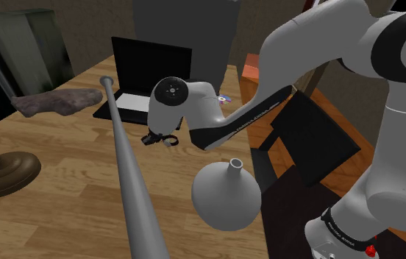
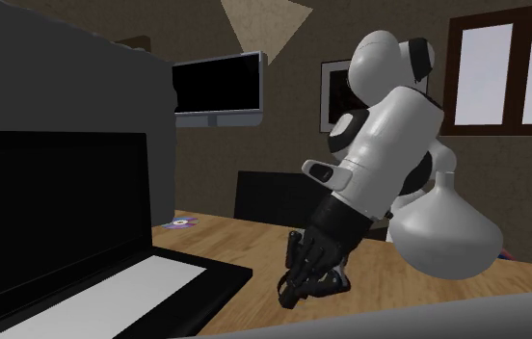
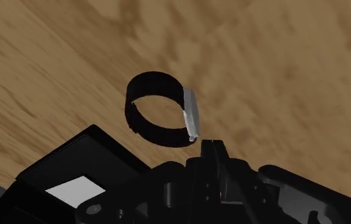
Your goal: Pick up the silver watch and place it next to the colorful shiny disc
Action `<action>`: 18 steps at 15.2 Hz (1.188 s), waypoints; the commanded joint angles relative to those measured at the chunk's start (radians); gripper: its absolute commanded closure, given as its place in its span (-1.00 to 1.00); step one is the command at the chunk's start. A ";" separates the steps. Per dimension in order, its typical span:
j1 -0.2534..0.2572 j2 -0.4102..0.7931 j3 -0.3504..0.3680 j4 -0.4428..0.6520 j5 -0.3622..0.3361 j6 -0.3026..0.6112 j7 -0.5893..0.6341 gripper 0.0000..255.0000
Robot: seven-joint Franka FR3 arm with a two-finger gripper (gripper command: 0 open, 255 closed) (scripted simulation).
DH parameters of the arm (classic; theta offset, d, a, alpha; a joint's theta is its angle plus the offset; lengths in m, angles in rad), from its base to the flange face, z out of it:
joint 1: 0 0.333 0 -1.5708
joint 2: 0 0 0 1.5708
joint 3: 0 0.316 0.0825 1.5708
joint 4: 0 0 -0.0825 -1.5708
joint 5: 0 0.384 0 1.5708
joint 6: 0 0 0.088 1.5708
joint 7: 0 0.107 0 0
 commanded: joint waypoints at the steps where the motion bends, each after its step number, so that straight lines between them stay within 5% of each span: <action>1: 0.000 0.000 0.000 0.000 0.000 0.000 0.000 1.00; 2: 0.000 0.000 0.000 0.000 0.000 0.000 0.000 -1.00; 8: -0.013 -0.183 0.085 -0.094 0.189 -0.207 -0.195 -1.00; 18: -0.014 -0.109 0.049 -0.088 0.108 -0.168 -0.155 -1.00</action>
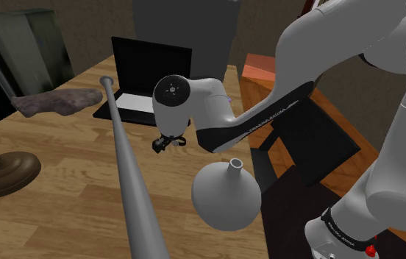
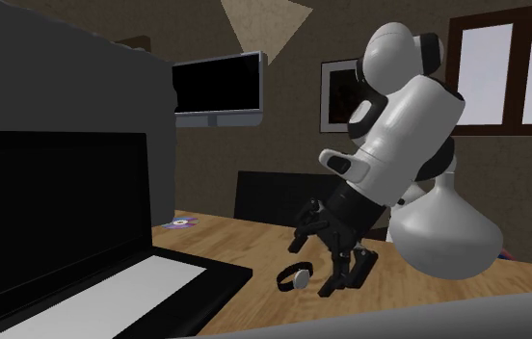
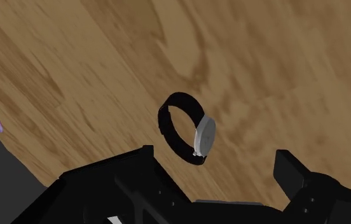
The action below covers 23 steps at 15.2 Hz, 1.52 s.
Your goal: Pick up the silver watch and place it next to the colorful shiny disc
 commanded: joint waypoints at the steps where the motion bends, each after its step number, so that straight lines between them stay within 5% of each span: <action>1: 0.001 0.005 -0.002 0.002 -0.004 0.001 0.002 -1.00; 6: 0.001 0.004 -0.002 0.002 -0.004 0.001 0.002 -1.00; 7: 0.001 0.004 -0.002 0.002 -0.004 0.001 0.002 1.00; 16: 0.001 0.005 -0.002 0.002 -0.004 0.001 0.002 1.00; 23: -0.017 -0.058 0.021 0.018 0.075 -0.035 -0.075 1.00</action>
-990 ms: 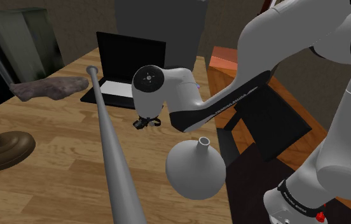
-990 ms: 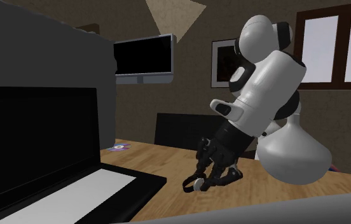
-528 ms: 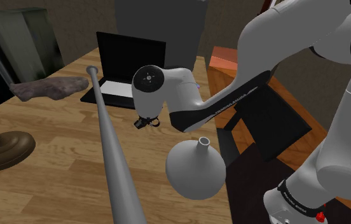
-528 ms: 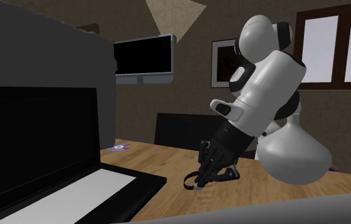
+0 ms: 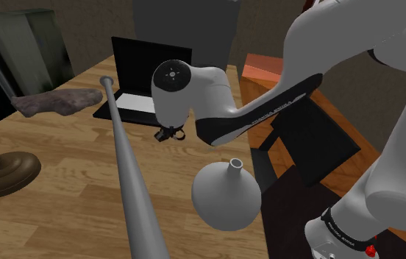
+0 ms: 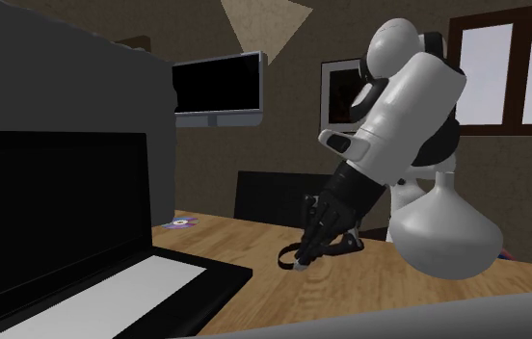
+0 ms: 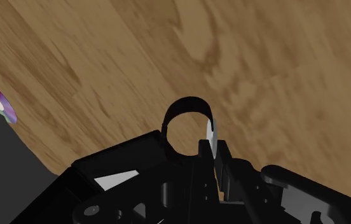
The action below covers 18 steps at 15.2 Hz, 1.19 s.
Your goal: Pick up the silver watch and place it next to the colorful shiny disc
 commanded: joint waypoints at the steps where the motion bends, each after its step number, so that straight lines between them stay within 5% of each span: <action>1: -0.005 -0.019 0.006 0.004 0.023 -0.011 -0.022 1.00; 14: -0.024 -0.114 0.032 0.065 0.151 -0.098 -0.156 1.00; 18: -0.077 -0.179 0.001 -0.008 0.186 -0.026 -0.225 1.00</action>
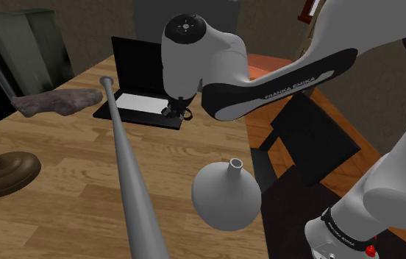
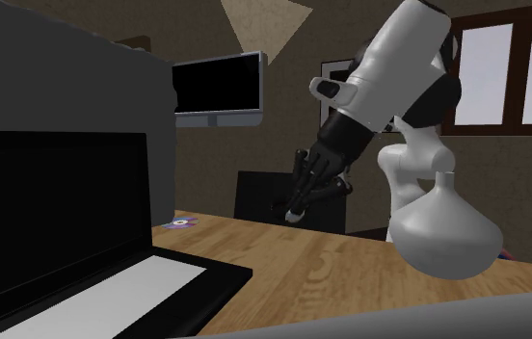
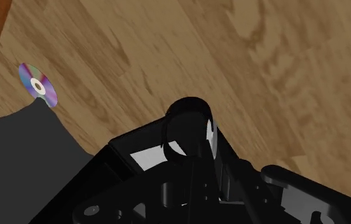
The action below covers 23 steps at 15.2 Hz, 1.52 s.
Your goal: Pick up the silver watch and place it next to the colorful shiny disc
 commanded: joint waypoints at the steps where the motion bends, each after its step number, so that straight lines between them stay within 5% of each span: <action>1: -0.033 -0.039 -0.022 -0.039 0.024 0.043 -0.051 1.00; 12: -0.171 -0.166 -0.182 -0.203 0.107 0.257 -0.325 1.00; 21: -0.275 -0.158 -0.333 -0.227 0.163 0.395 -0.584 1.00; 23: -0.280 -0.144 -0.331 -0.238 0.137 0.416 -0.559 1.00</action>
